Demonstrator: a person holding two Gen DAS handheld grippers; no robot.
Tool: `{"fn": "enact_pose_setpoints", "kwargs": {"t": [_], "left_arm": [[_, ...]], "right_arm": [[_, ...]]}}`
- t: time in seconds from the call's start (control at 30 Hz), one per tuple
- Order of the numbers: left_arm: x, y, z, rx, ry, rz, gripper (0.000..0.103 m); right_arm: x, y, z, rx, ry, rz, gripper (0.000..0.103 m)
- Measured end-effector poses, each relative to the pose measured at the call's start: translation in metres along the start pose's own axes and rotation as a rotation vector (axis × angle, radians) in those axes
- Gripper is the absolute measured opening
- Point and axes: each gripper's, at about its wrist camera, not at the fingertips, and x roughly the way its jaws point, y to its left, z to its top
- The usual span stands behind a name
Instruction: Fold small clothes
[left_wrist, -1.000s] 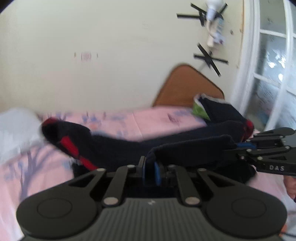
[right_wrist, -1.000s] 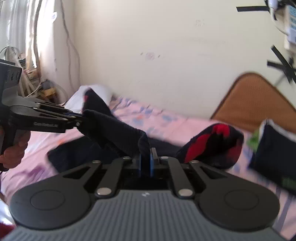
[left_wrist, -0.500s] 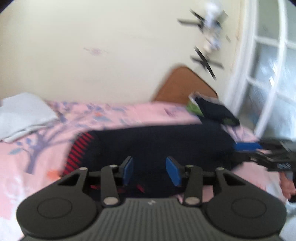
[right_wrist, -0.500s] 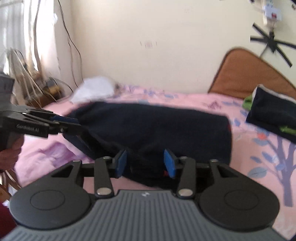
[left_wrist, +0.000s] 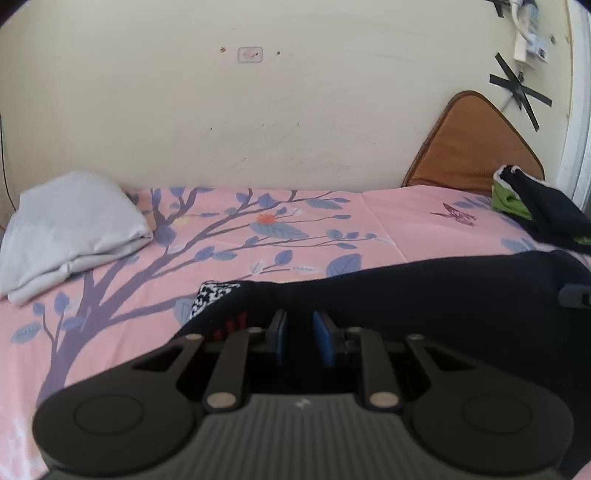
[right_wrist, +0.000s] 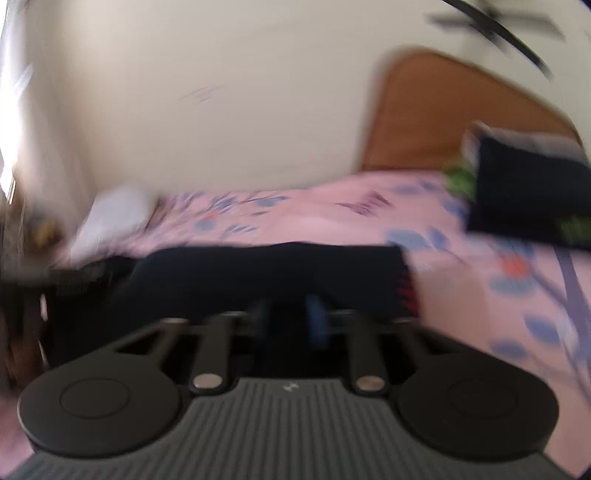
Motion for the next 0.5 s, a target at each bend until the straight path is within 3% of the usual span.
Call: {"fn": "enact_pose_setpoints", "kwargs": {"t": [0.13,0.27,0.4,0.5], "left_arm": [[-0.008,0.004,-0.004,-0.018,-0.025,-0.017,0.019],[-0.037,0.008,-0.010,-0.099,-0.080,-0.155,0.028],[-0.057,-0.012,-0.004,-0.025,-0.142,-0.230,0.030],[-0.051,-0.025,-0.003,0.009,-0.120,-0.295,0.031]], "right_arm": [[-0.010,0.000,-0.033,-0.030,-0.032,-0.023,0.009],[-0.027,0.003,-0.060,-0.018,-0.054,-0.047,0.014],[-0.055,0.016,-0.079,-0.063,-0.136,-0.072,0.030],[-0.068,0.024,-0.085,-0.106,-0.181,-0.088,0.030]]}}
